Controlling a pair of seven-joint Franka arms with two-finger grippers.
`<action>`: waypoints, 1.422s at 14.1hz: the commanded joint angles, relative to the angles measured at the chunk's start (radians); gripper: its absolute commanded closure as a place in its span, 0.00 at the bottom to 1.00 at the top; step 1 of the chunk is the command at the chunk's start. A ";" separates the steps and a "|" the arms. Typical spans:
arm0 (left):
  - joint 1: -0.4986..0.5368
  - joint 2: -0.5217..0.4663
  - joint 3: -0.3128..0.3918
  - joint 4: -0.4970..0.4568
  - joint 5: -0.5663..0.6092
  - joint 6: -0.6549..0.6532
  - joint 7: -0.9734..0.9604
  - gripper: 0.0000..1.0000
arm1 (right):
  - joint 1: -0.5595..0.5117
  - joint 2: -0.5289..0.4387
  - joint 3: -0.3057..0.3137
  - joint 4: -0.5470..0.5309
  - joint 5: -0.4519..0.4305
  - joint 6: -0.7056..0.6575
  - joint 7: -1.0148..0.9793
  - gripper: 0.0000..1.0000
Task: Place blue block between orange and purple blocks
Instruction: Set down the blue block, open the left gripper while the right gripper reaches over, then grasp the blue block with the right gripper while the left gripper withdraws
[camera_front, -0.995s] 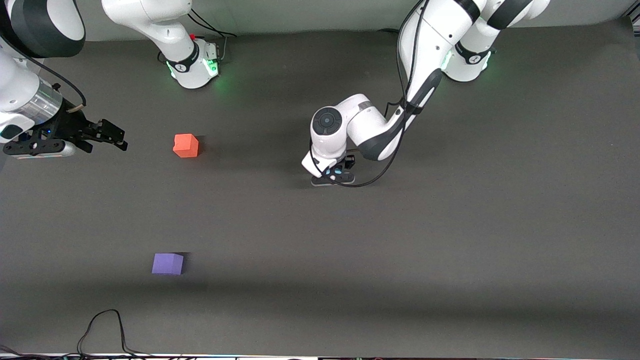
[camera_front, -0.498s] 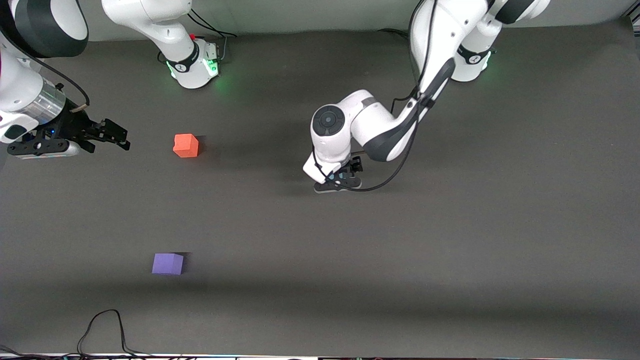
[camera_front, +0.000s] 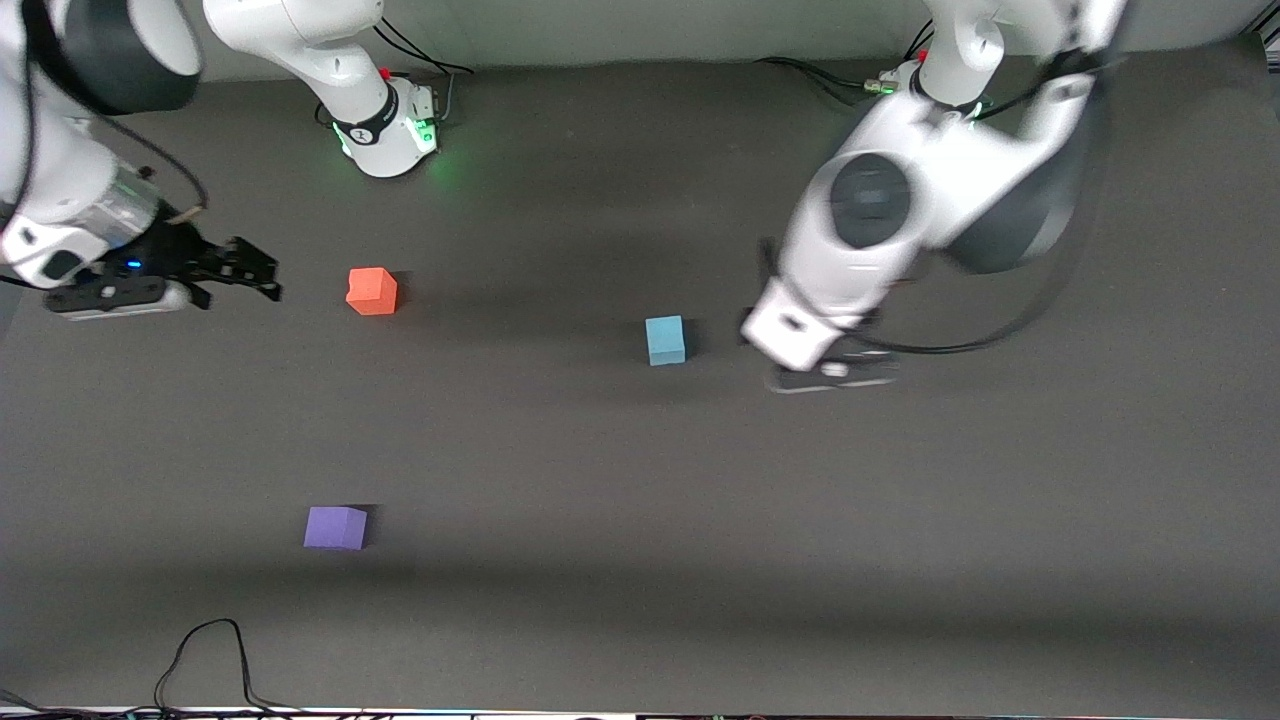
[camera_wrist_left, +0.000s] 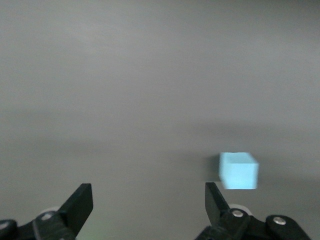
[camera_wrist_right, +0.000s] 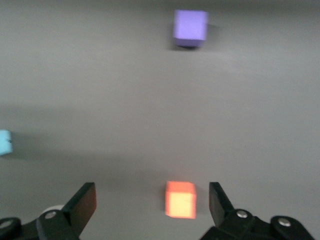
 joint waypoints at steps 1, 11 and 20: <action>0.151 -0.115 -0.004 -0.027 -0.023 -0.104 0.194 0.00 | 0.268 0.121 -0.002 0.033 0.000 0.114 0.264 0.00; 0.455 -0.238 0.012 -0.038 -0.025 -0.169 0.574 0.00 | 0.675 0.831 -0.005 0.561 -0.015 0.279 0.699 0.00; 0.129 -0.273 0.369 -0.072 -0.046 -0.136 0.635 0.00 | 0.704 0.885 -0.004 0.321 0.005 0.605 0.769 0.01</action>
